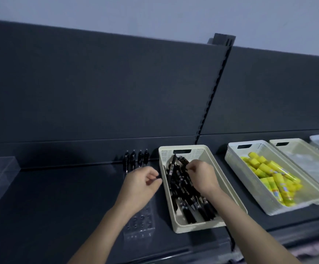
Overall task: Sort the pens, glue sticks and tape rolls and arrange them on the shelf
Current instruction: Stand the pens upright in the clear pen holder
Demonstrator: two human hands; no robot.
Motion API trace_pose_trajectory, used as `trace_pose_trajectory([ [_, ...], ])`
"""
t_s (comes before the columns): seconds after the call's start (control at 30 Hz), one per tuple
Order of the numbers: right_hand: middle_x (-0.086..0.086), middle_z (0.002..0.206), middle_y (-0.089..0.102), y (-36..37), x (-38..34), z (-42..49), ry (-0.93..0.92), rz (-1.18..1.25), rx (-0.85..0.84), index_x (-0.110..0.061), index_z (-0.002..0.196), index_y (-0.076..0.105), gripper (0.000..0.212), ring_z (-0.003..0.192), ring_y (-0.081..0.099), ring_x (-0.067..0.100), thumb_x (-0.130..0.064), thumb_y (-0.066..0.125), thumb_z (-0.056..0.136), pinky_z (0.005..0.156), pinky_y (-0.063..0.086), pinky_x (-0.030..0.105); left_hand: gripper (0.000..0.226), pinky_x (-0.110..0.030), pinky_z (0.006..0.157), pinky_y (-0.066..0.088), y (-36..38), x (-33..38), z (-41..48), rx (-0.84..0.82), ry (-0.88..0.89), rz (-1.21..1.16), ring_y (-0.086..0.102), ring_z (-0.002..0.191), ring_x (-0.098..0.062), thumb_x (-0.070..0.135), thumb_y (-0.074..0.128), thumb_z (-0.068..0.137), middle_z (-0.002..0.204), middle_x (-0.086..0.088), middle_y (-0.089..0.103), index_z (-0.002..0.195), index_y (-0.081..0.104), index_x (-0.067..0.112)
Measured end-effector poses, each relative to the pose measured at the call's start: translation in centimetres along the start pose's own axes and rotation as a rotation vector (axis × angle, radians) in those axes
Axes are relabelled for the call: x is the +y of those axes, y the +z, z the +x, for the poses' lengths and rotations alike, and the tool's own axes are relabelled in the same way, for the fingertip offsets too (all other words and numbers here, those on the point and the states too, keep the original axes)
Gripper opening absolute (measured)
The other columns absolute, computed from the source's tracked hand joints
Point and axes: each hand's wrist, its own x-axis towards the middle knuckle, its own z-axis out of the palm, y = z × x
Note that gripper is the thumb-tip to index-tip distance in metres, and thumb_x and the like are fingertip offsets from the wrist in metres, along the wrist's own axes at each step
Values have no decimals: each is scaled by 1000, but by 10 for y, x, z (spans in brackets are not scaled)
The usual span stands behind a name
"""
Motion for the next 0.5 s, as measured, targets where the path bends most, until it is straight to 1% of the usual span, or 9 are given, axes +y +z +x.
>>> trace_pose_trajectory([
  [0.1,11,96,73,-15,28,9,34,-47,-30,-13,95,73,27,93,66,28,-4,49,85,75,46,28,7,-8,72,46,34,18,16,-65,19,81,61,83,4,28,68,86,93,12,66,93,65,28],
  [0.17,11,104,71,-19,42,15,32,-68,-99,-12,98,72,27,102,64,29,-7,49,87,79,45,27,21,-18,75,52,59,30,29,-117,-17,148,63,82,-5,29,65,88,95,5,66,105,63,17],
  [0.2,10,107,71,-20,48,17,33,-51,-136,-13,100,72,27,105,63,27,-8,49,88,81,44,25,24,-23,69,53,72,36,35,-155,-51,205,62,75,-8,31,64,89,88,4,64,105,59,14],
  [0.27,7,110,70,-24,60,22,26,17,-154,-12,103,72,29,108,62,24,-6,48,88,83,43,22,30,-24,51,44,96,46,46,-242,-140,358,55,60,-9,37,60,90,75,4,57,101,50,12],
  [0.3,8,108,71,-27,65,25,7,43,-127,-10,102,72,29,105,62,24,-5,47,88,82,43,23,35,-25,48,40,108,49,50,-274,-202,439,54,60,-11,41,59,90,76,3,57,104,48,10],
  [0.33,10,103,71,-31,70,28,-32,45,-82,-9,98,72,29,101,63,26,-2,46,87,78,42,24,44,-26,51,40,120,52,54,-292,-270,509,57,66,-14,45,57,91,84,-1,60,111,47,7],
  [0.4,15,98,69,-34,76,30,-127,4,37,-6,96,70,30,95,62,30,3,44,83,75,43,29,66,-31,69,47,136,52,60,-291,-374,614,62,93,-25,53,54,90,112,-12,61,129,38,2],
  [0.43,16,102,67,-35,80,32,-173,-9,83,-4,100,69,33,97,61,31,6,45,81,79,45,31,74,-35,79,47,146,53,63,-282,-405,643,58,106,-30,56,53,89,122,-16,57,135,32,2],
  [0.5,17,111,63,-33,90,33,-236,-31,125,-1,108,66,37,104,57,32,9,46,78,89,46,33,82,-38,88,46,158,54,68,-234,-442,625,51,116,-34,57,57,86,130,-19,50,140,25,5],
])
